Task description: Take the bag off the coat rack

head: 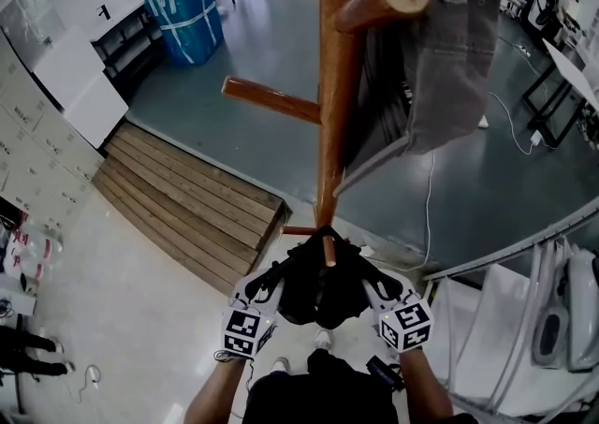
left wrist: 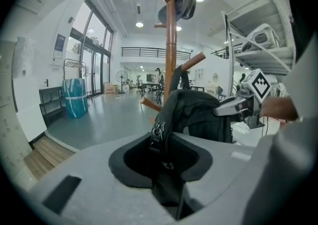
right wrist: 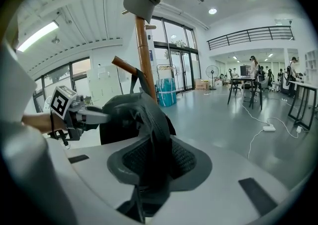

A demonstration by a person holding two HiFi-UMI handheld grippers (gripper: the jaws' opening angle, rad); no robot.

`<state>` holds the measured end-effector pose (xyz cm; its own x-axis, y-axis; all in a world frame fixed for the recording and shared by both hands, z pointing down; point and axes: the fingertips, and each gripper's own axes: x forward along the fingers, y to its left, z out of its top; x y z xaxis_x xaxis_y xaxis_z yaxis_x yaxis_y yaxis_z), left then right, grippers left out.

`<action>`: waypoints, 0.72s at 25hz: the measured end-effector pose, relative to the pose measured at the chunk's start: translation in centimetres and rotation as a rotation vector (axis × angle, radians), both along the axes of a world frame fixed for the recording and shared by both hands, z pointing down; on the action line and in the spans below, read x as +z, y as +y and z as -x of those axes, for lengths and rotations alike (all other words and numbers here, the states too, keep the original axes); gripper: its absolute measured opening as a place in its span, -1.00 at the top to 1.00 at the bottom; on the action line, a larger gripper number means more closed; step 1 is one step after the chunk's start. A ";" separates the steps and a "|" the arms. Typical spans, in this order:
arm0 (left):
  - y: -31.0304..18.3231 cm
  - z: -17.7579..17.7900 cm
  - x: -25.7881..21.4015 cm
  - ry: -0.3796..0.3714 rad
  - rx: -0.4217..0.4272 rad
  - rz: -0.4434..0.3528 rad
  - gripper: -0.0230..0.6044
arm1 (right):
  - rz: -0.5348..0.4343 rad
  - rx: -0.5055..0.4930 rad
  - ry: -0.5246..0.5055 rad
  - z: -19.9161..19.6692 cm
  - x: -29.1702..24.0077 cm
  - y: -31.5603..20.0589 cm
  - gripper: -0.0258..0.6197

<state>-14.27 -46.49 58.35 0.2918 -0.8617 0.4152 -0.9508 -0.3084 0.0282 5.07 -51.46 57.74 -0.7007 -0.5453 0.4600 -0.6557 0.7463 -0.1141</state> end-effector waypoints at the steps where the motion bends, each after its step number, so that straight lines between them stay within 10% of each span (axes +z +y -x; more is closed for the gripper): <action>1: 0.1 -0.1 0.0 0.002 0.000 0.001 0.60 | -0.001 0.002 -0.001 0.0 0.0 0.0 0.62; 18: 1.0 -0.7 -2.1 0.017 0.016 -0.010 0.62 | -0.024 0.014 -0.018 -0.2 -1.9 0.8 0.63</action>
<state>-13.57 -45.45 56.27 0.3124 -0.8611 0.4011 -0.9452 -0.3239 0.0408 5.23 -50.64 55.86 -0.7008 -0.5657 0.4346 -0.6642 0.7397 -0.1082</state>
